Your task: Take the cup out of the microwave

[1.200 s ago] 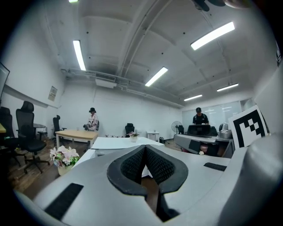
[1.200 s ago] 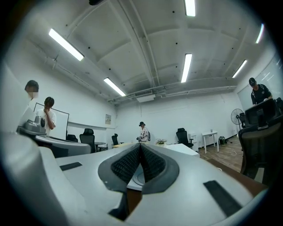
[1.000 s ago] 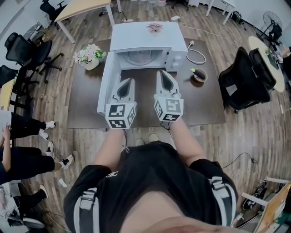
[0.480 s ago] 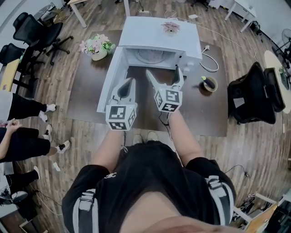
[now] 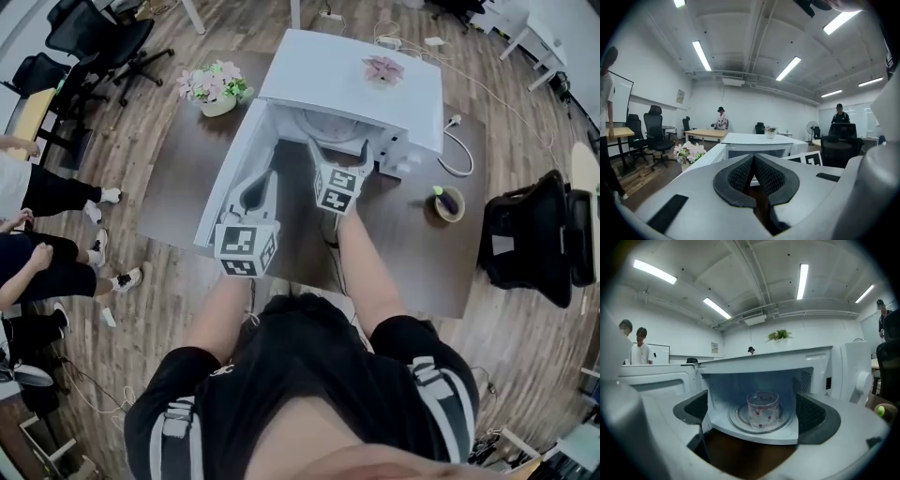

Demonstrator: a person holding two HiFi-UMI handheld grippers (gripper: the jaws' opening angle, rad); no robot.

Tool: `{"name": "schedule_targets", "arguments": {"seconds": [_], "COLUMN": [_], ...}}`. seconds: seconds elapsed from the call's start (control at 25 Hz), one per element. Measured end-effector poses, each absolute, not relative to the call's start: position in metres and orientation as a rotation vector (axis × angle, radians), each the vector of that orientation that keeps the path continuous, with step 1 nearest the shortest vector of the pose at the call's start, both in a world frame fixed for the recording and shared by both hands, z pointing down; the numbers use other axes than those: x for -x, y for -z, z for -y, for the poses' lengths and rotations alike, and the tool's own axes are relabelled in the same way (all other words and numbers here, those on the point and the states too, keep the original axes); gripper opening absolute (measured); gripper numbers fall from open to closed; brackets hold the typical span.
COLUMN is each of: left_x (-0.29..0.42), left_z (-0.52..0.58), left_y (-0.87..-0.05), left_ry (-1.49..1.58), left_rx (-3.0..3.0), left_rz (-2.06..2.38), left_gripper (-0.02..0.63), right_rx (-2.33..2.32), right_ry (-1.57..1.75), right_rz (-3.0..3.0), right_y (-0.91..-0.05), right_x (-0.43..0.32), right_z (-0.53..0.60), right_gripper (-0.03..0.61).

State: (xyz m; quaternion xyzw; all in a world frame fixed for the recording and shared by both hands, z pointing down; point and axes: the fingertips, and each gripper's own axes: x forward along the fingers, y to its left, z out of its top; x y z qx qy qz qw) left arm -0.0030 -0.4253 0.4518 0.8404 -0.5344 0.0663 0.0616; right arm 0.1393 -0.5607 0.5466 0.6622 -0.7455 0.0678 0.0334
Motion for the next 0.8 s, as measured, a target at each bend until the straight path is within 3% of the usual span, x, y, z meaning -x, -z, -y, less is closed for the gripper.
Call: {"name": "schedule_targets", "arguments": {"seconds": [0.4,0.8], "left_x": [-0.001,-0.001], "left_z": [0.457,0.466], "left_y": [-0.486,-0.506], "left_ry": [-0.266,-0.325], "left_rx": [-2.489,-2.469], "left_rz": [1.635,1.622], "left_gripper": [0.002,0.002], "right_rx": [-1.988,-1.937], "right_ry": [-0.349,-0.304], "right_rz": [2.221,2.223], "right_y": [-0.622,-0.637], "right_x": [-0.159,-0.16], "right_z": [0.642,0.67], "right_gripper": [0.56,0.555]}}
